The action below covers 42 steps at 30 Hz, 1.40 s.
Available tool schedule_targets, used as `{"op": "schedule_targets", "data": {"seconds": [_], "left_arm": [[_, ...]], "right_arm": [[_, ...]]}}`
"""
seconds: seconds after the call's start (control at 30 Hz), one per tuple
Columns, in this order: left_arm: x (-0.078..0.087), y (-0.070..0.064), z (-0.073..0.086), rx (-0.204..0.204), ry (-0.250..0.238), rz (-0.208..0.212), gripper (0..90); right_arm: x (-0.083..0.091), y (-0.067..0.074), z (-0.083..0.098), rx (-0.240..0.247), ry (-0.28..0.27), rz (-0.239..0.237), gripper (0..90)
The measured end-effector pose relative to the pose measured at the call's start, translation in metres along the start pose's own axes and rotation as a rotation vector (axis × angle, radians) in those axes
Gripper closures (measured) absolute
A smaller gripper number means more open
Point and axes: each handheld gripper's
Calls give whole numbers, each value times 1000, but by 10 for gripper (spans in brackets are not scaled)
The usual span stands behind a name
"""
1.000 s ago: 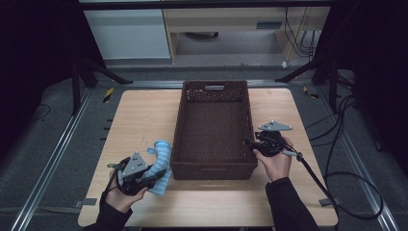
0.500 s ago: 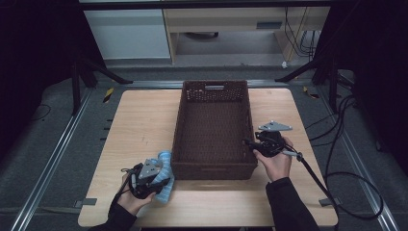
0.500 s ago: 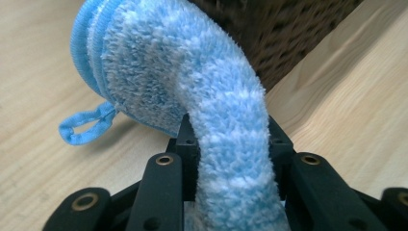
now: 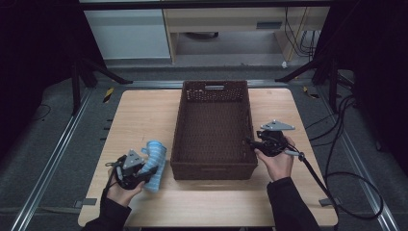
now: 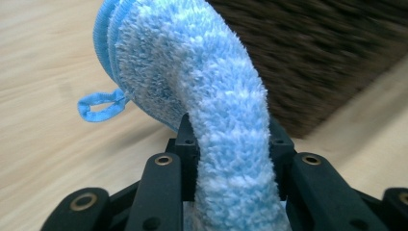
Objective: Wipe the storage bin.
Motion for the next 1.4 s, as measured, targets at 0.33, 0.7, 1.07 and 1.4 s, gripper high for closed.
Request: {"op": "schedule_targets", "data": {"seconds": [0.33, 0.7, 1.07, 1.4], "left_arm": [[3, 52, 19, 130, 50, -165, 661], [-8, 71, 34, 165, 116, -200, 645], [-4, 72, 32, 153, 65, -218, 439], [8, 76, 28, 159, 18, -221, 412]], "right_arm": [[1, -2, 0, 2, -4, 0, 496], [1, -2, 0, 0, -9, -1, 491], [1, -2, -1, -1, -14, -3, 490], [2, -3, -1, -2, -22, -3, 487]]}}
Point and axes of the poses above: each handheld gripper's, and its own axes: x roughly backward along the jaws, z roughly out of its underside, y roughly to its left, and after that the axes turned 2 degrees about -x, right-handed
